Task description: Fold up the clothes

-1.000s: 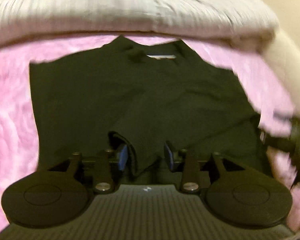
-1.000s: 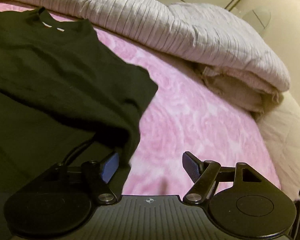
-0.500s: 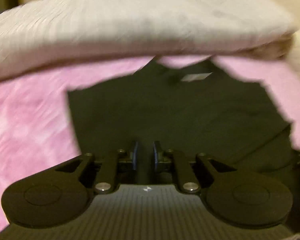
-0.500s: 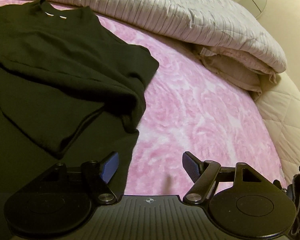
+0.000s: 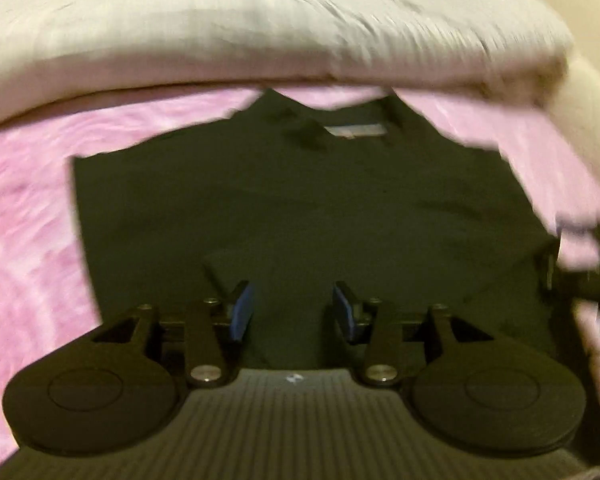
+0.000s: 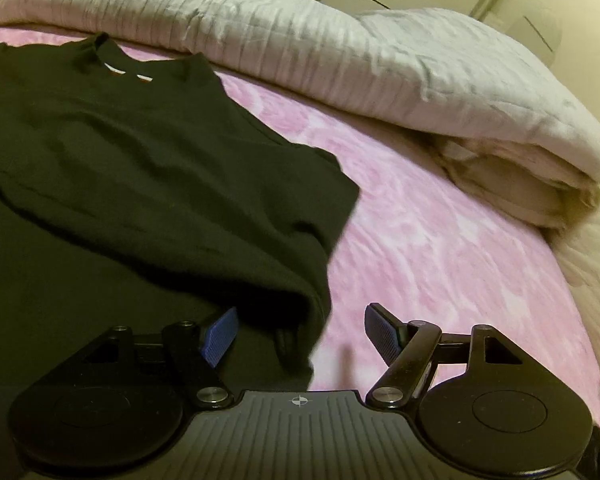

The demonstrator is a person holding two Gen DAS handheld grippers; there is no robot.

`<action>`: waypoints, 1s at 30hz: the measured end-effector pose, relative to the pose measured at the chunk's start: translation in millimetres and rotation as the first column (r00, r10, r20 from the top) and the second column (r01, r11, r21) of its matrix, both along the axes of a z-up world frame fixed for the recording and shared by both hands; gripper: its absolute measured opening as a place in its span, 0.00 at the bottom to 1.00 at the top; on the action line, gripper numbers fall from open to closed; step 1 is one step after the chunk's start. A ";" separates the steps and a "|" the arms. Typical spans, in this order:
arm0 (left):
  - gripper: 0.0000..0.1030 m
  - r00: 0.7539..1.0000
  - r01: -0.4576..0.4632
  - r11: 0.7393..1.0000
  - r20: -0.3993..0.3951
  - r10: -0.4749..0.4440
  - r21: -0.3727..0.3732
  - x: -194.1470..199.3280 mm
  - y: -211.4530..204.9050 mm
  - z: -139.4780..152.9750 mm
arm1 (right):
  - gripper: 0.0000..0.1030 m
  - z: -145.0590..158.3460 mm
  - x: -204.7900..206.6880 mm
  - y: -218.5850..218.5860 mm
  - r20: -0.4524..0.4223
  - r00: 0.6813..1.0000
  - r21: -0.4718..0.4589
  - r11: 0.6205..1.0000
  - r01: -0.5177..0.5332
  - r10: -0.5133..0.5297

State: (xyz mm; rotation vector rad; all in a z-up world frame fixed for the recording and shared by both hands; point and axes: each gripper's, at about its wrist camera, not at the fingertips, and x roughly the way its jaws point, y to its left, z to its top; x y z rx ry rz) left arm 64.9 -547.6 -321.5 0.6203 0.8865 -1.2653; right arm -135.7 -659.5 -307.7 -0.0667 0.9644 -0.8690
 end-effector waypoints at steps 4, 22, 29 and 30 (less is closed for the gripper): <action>0.39 0.987 0.125 0.991 0.098 -0.129 0.050 -22.7 -16.6 -7.8 | 0.71 -1.1 -6.6 -16.6 -0.043 0.999 -0.069 0.997 0.018 -0.021; 0.35 0.972 0.132 0.979 0.171 -0.159 0.157 8.9 -52.7 -1.1 | 0.71 3.7 -36.0 9.9 -0.039 0.997 0.019 0.997 0.069 -0.068; 0.36 0.924 0.348 0.938 0.168 -0.344 0.009 -56.7 -79.5 30.6 | 0.68 44.5 -65.7 0.7 0.268 0.945 0.259 0.959 0.117 -0.188; 0.36 0.912 0.386 0.923 0.160 -0.379 -0.013 -67.6 -89.1 33.4 | 0.65 46.5 -68.4 -7.8 0.324 0.920 0.315 0.942 0.115 -0.221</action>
